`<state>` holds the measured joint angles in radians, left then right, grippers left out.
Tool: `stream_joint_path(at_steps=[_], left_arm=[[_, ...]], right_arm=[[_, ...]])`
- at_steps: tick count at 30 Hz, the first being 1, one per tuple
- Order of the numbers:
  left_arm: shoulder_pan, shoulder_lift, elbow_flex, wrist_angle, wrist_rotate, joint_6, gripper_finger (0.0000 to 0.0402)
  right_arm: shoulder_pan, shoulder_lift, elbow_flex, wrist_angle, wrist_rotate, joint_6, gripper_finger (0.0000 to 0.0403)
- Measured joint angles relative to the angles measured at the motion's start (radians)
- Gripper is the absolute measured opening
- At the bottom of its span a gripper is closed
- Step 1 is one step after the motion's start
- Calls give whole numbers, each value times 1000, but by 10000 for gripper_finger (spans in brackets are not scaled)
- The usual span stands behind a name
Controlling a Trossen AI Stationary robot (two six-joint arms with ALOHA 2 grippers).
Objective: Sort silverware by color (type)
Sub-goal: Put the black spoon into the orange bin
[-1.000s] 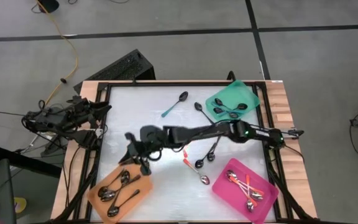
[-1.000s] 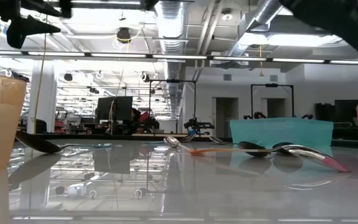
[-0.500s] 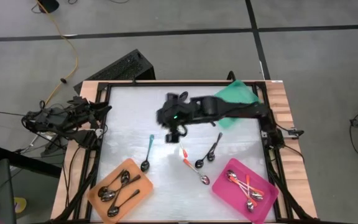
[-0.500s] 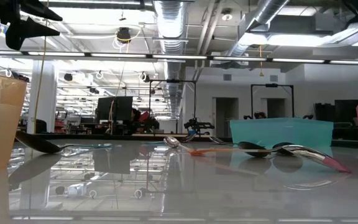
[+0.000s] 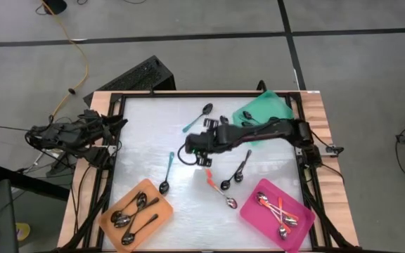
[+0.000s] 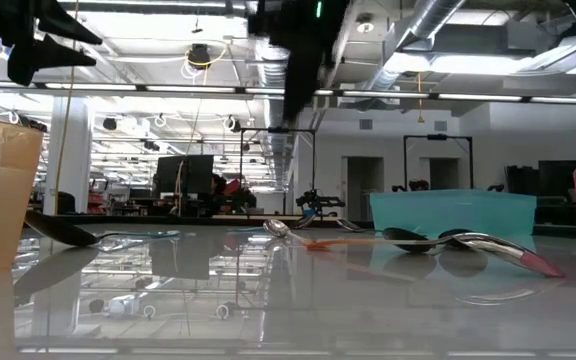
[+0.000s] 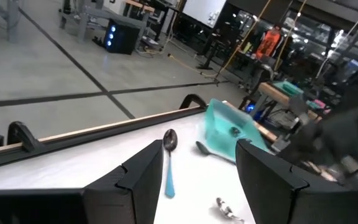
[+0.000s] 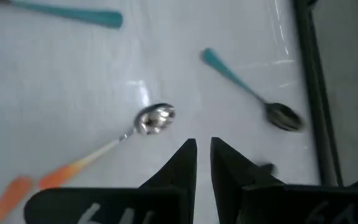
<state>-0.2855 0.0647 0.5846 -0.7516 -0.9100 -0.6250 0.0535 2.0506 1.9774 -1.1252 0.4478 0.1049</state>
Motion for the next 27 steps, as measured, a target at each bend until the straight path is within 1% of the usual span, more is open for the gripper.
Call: stream_joint_path(at_steps=[3, 6, 10, 12, 14, 16, 19, 23, 25, 27], left_arm=[[0, 0, -10, 0, -12, -11, 184], [0, 0, -15, -2, -8, -21, 184], [0, 0, -15, -1, 13, -20, 184], [0, 0, -15, -1, 12, -20, 184], [0, 0, -15, -1, 11, -20, 184], [0, 0, -15, -1, 11, -20, 184], [0, 0, -15, -1, 14, -24, 184], [0, 0, -15, -2, 33, -24, 184], [0, 0, -15, -2, 33, -23, 184], [0, 0, -15, -2, 33, -13, 184]], right_arm=[[3, 3, -172, 196, -1, -8, 56], [1, 0, -297, 397, -28, 21, 56], [0, 1, -377, 610, -169, 68, 56], [3, -1, -392, 677, -208, 103, 56], [10, -1, -394, 670, -203, 122, 56], [18, -1, -394, 626, -177, 125, 56], [32, -17, -395, 506, -164, 132, 56], [72, -73, -395, 340, -139, 123, 56], [96, -107, -401, 297, -97, 103, 56], [114, -161, -448, 316, -38, 81, 56]])
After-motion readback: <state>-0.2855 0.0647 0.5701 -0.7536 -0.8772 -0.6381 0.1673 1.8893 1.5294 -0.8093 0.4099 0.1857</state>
